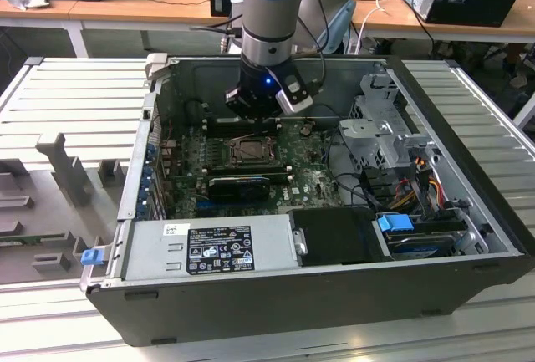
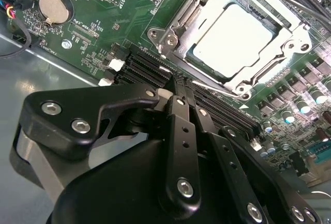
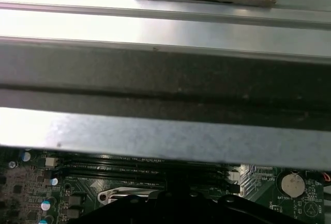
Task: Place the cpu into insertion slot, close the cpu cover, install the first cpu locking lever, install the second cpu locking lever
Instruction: 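Install the first cpu locking lever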
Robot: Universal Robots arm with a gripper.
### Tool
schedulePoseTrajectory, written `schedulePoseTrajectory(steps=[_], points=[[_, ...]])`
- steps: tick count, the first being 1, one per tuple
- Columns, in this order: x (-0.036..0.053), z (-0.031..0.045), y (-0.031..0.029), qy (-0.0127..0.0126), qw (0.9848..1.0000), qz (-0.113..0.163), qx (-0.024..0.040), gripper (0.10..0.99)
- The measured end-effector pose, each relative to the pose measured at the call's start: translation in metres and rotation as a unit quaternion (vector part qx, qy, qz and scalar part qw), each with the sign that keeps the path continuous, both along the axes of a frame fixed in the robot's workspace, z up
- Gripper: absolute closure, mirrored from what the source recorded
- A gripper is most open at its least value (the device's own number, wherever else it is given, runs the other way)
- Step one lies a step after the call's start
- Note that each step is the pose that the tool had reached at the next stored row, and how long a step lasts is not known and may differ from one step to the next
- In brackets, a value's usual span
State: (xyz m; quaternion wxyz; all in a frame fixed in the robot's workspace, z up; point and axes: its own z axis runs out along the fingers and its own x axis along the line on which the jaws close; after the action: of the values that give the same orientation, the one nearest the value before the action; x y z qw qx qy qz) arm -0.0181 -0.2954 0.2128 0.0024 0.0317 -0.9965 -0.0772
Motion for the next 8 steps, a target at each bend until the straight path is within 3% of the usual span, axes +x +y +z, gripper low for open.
schedulePoseTrajectory(steps=[8], points=[[0.0021,-0.0034,-0.0005,0.0,1.0,-0.001,0.0,0.98]])
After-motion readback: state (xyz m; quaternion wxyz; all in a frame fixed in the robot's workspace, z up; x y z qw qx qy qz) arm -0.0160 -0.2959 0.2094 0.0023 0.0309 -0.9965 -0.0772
